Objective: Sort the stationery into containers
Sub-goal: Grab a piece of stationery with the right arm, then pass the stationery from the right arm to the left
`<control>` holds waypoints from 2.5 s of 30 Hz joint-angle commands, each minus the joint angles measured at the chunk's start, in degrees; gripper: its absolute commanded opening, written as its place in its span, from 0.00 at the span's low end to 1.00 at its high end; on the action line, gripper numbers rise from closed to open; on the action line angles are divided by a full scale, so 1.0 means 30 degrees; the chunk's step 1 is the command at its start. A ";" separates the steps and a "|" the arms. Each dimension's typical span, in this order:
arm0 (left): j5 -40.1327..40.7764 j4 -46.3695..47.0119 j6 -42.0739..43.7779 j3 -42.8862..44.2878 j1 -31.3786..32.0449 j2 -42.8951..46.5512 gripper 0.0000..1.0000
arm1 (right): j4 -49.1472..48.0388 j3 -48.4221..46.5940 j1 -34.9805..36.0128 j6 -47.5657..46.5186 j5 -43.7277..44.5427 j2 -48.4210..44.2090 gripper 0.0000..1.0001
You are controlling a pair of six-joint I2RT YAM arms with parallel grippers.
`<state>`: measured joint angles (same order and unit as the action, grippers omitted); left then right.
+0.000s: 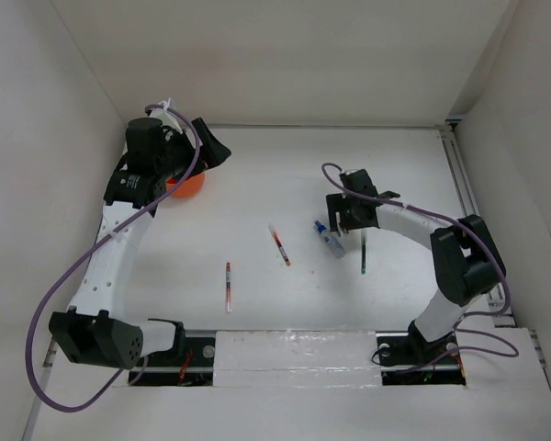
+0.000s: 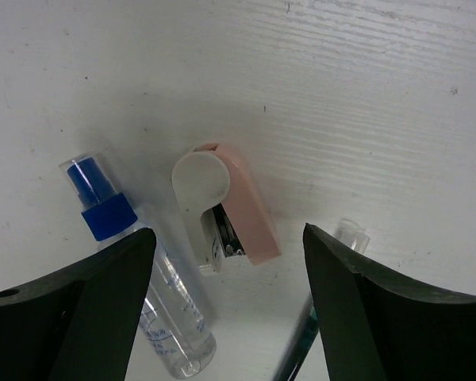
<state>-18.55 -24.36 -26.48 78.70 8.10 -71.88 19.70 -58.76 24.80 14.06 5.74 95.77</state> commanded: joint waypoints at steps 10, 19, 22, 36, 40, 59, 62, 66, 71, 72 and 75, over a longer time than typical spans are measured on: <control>-0.0088 0.0473 0.0389 0.0077 -0.0092 0.0580 1.00 | 0.0698 -0.1418 0.0699 -0.0557 0.0285 0.1506 0.76; -0.0088 0.0473 0.0389 0.0077 -0.0092 0.0404 1.00 | 0.0698 -0.1213 0.0699 -0.0352 0.0109 0.1916 0.37; -0.0088 0.0473 0.0389 0.0077 -0.0092 0.0404 1.00 | 0.0873 -0.1213 0.0699 -0.0352 0.0109 0.1916 0.16; -1.1069 0.8320 -0.2538 -0.4168 -0.0092 0.0053 1.00 | -0.4017 0.1218 0.1370 0.0466 -0.5455 -0.7896 0.00; -1.3264 1.0634 -0.3827 -0.5078 -0.0092 0.0053 1.00 | -0.6357 0.0576 0.2542 0.0702 -0.6307 -0.8135 0.00; -1.2803 0.9412 -0.2425 -0.5578 -0.0092 0.0055 0.98 | -0.7974 -0.6367 0.7145 0.0321 -0.7010 -0.2655 0.00; -1.2627 0.9409 -0.2423 -0.5578 -0.0092 0.0053 0.95 | -0.7974 -0.6807 0.7145 0.0146 -0.7010 -0.2451 0.00; -1.2451 0.9409 -0.2423 -0.5578 -0.0092 0.0053 0.87 | -0.7974 -0.7512 0.7348 0.0146 -0.7010 -0.1981 0.00; -1.1720 0.8796 -0.2423 -0.5402 -0.0092 -0.0123 0.73 | -0.7974 -0.7922 0.7787 0.0146 -0.6834 -0.1776 0.00; -1.1167 0.8794 -0.2220 -0.5402 -0.0092 -0.0123 0.63 | -0.7974 -0.7922 0.7789 0.0146 -0.6602 -0.1776 0.00; -1.0054 0.8269 -0.2218 -0.5228 -0.0092 0.0082 0.53 | -0.7974 -0.7922 0.7994 0.0146 -0.6600 -0.1776 0.00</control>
<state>-53.06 1.17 -34.46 62.26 7.94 -72.25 -0.25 -79.46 47.62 15.14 -13.45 90.65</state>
